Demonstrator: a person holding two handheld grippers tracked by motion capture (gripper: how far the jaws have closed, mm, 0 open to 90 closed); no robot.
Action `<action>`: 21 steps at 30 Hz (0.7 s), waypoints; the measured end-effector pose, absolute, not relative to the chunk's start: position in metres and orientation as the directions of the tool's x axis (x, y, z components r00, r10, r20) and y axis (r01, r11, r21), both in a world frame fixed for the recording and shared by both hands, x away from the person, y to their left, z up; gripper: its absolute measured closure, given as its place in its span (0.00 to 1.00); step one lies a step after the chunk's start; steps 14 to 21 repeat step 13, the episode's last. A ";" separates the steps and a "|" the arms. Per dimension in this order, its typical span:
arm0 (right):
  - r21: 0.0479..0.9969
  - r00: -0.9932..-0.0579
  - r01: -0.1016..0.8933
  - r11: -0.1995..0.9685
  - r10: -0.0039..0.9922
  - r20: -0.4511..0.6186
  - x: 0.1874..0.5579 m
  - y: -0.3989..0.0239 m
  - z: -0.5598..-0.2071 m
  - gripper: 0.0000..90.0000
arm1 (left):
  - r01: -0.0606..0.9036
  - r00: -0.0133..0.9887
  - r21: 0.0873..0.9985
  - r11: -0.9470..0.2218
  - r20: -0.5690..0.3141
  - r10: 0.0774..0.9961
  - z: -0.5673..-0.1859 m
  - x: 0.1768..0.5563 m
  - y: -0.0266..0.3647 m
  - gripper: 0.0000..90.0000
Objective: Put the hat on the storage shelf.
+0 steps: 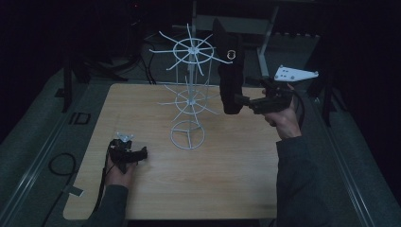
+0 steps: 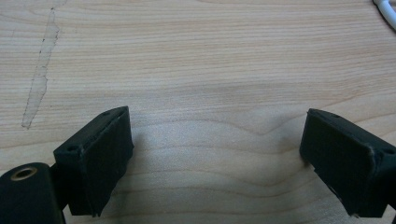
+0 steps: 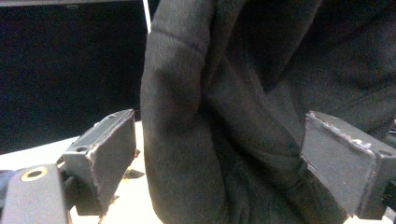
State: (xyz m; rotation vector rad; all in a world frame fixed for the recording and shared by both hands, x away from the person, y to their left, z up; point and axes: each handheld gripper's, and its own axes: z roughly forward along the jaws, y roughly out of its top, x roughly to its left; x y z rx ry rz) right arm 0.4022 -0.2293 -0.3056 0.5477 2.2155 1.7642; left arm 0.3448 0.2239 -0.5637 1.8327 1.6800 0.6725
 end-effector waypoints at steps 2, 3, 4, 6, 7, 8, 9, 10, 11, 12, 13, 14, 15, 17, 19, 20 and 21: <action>0.969 -0.897 0.138 0.203 0.440 0.036 0.401 -0.231 -0.308 0.12 | 0.716 0.090 0.696 -0.059 -0.007 0.996 -0.564 0.345 0.224 0.11; 0.968 -0.896 0.140 0.208 0.442 0.035 0.401 -0.231 -0.309 0.12 | 0.716 0.090 0.696 -0.059 -0.007 0.996 -0.564 0.345 0.224 0.11; 0.967 -0.895 0.142 0.212 0.445 0.033 0.400 -0.232 -0.311 0.12 | 0.716 0.090 0.696 -0.059 -0.007 0.996 -0.564 0.345 0.224 0.11; 0.965 -0.895 0.150 0.217 0.444 0.039 0.399 -0.233 -0.315 0.12 | 0.716 0.090 0.696 -0.059 -0.007 0.996 -0.564 0.345 0.224 0.11; 0.965 -0.895 0.150 0.217 0.444 0.039 0.399 -0.233 -0.315 0.12 | 0.716 0.090 0.696 -0.059 -0.007 0.996 -0.564 0.345 0.224 0.11; 0.962 -0.894 0.156 0.223 0.445 0.042 0.398 -0.234 -0.318 0.12 | 0.716 0.090 0.696 -0.060 -0.007 0.996 -0.564 0.345 0.224 0.11; 0.962 -0.894 0.156 0.223 0.445 0.042 0.398 -0.234 -0.318 0.12 | 0.716 0.090 0.696 -0.059 -0.007 0.996 -0.564 0.345 0.224 0.11; 0.962 -0.894 0.158 0.224 0.446 0.043 0.398 -0.235 -0.320 0.12 | 0.716 0.089 0.696 -0.059 -0.007 0.996 -0.564 0.345 0.224 0.11; 0.961 -0.893 0.160 0.225 0.448 0.044 0.398 -0.236 -0.321 0.12 | 0.716 0.090 0.696 -0.059 -0.007 0.996 -0.564 0.345 0.224 0.11; 0.962 -0.894 0.161 0.222 0.446 0.047 0.398 -0.237 -0.322 0.12 | 0.716 0.089 0.696 -0.059 -0.007 0.996 -0.564 0.345 0.224 0.11; 0.961 -0.893 0.165 0.221 0.447 0.051 0.398 -0.237 -0.323 0.12 | 0.716 0.089 0.696 -0.059 -0.007 0.996 -0.564 0.345 0.224 0.11; 0.961 -0.893 0.165 0.221 0.447 0.051 0.398 -0.237 -0.323 0.12 | 0.716 0.089 0.696 -0.059 -0.007 0.996 -0.564 0.345 0.224 0.11; 0.961 -0.893 0.165 0.221 0.447 0.051 0.398 -0.237 -0.323 0.12 | 0.716 0.089 0.696 -0.059 -0.007 0.996 -0.564 0.345 0.224 0.11; 0.961 -0.893 0.165 0.221 0.447 0.051 0.398 -0.237 -0.323 0.12 | 0.716 0.089 0.696 -0.059 -0.007 0.996 -0.564 0.345 0.224 0.11; 0.961 -0.893 0.165 0.221 0.447 0.051 0.398 -0.237 -0.323 0.12 | 0.716 0.089 0.696 -0.059 -0.007 0.996 -0.564 0.345 0.224 0.11; 0.961 -0.893 0.165 0.221 0.447 0.051 0.398 -0.237 -0.323 0.12 | 0.716 0.089 0.696 -0.059 -0.007 0.996 -0.564 0.345 0.224 0.11; 0.961 -0.893 0.165 0.221 0.447 0.051 0.398 -0.237 -0.323 0.12 | 0.716 0.089 0.696 -0.059 -0.007 0.996 -0.564 0.345 0.224 0.11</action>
